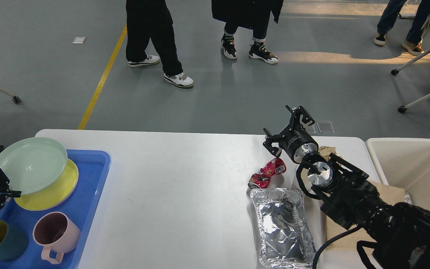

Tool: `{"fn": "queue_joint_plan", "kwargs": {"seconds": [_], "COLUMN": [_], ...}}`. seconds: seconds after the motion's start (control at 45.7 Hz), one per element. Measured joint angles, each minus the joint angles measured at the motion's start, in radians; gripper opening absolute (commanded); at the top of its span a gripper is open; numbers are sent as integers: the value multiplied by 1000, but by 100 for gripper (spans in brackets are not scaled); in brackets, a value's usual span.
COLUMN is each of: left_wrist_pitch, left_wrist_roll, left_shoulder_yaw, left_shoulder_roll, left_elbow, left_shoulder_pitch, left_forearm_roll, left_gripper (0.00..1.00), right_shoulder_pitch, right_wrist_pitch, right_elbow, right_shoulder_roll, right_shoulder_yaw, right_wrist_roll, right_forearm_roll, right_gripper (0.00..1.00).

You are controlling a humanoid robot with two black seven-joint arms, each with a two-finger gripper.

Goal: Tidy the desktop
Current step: 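Lift and slide the green plate onto the yellow plate in the tray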

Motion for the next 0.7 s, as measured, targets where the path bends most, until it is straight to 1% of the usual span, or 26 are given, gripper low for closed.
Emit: {"fn": "queue_joint_plan", "kwargs": {"seconds": [0.285, 0.701], "left_wrist_pitch": [9, 56], "left_wrist_roll": [-4, -10], "left_shoulder_yaw": [8, 9], "left_shoulder_roll": [-7, -42], "left_elbow": [15, 51], "left_shoulder_pitch": [13, 27], "left_forearm_roll": [0, 0], "left_gripper": [0, 0], "right_shoulder_pitch": [0, 0], "right_wrist_pitch": [0, 0], "right_elbow": [0, 0], "right_shoulder_roll": [0, 0], "right_shoulder_yaw": [0, 0], "right_wrist_roll": [0, 0], "right_forearm_roll": [0, 0], "right_gripper": [100, 100]}}
